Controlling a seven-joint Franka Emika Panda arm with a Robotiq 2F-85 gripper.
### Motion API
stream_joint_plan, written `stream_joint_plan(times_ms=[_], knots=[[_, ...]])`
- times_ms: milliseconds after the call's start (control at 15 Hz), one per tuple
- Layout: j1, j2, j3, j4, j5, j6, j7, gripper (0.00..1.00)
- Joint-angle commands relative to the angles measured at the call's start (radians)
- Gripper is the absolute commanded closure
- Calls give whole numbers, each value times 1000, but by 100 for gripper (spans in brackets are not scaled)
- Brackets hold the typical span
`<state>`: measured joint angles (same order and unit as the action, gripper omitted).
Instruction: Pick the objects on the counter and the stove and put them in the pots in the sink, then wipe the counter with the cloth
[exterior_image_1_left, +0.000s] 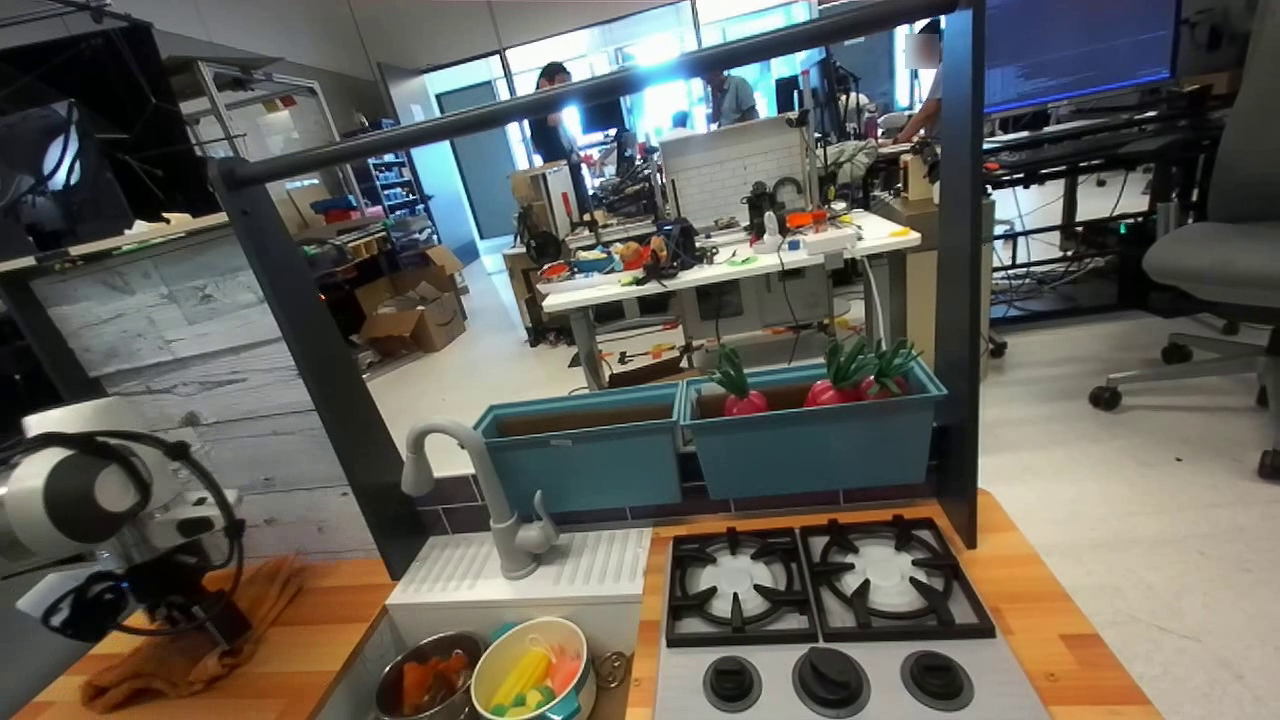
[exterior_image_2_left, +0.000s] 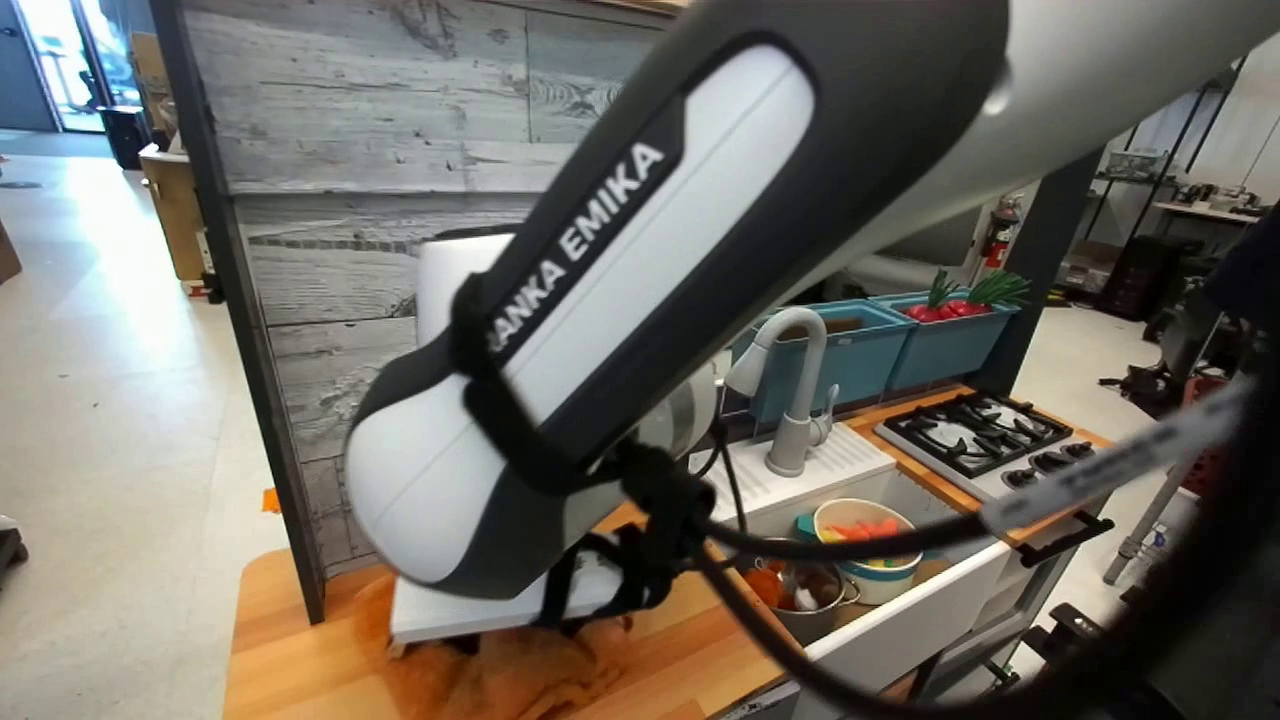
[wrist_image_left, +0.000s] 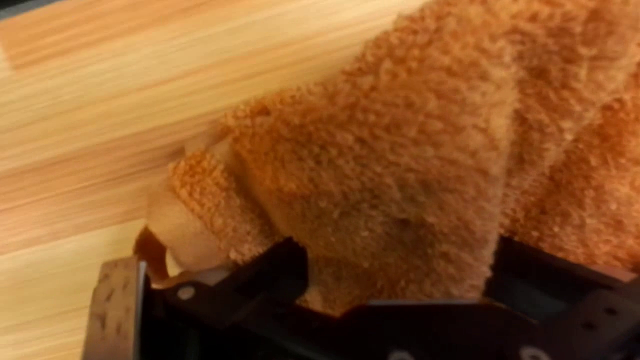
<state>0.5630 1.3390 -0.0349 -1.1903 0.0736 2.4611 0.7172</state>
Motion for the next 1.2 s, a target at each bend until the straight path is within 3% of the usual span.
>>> stream_joint_plan(times_ms=[0, 133, 400, 867, 1133], knots=[[-67, -91, -44, -212, 33, 24, 50, 0], [-101, -144, -66, -306, 42, 46, 67, 0], [-123, -161, -49, -313, -4, 18, 59, 0], [40, 1, -9, 17, -87, -107, 101, 0], [56, 49, -18, 123, -86, -166, 100, 0]])
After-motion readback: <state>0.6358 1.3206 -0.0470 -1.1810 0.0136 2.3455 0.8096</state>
